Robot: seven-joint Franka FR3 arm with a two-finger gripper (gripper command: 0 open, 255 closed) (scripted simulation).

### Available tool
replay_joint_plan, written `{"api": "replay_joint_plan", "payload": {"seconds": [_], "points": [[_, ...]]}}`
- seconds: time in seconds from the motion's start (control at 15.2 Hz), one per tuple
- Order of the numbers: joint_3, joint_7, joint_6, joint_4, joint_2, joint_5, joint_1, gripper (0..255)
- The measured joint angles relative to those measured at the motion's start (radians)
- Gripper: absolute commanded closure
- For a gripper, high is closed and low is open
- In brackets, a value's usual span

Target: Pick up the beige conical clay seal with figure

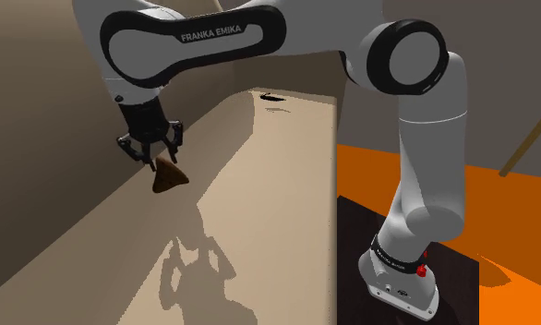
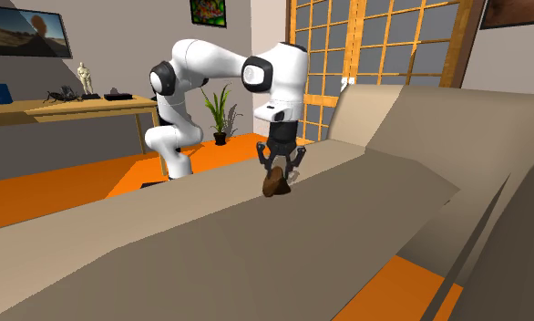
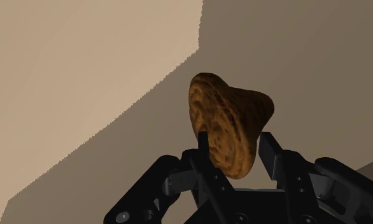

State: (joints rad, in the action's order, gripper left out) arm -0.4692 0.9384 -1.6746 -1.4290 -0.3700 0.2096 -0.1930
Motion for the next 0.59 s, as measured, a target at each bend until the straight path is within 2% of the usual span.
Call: {"api": "replay_joint_plan", "payload": {"seconds": [0.59], "points": [[-0.002, -0.007, 0.126, 0.145, -0.019, 0.006, -0.02, 255]]}}
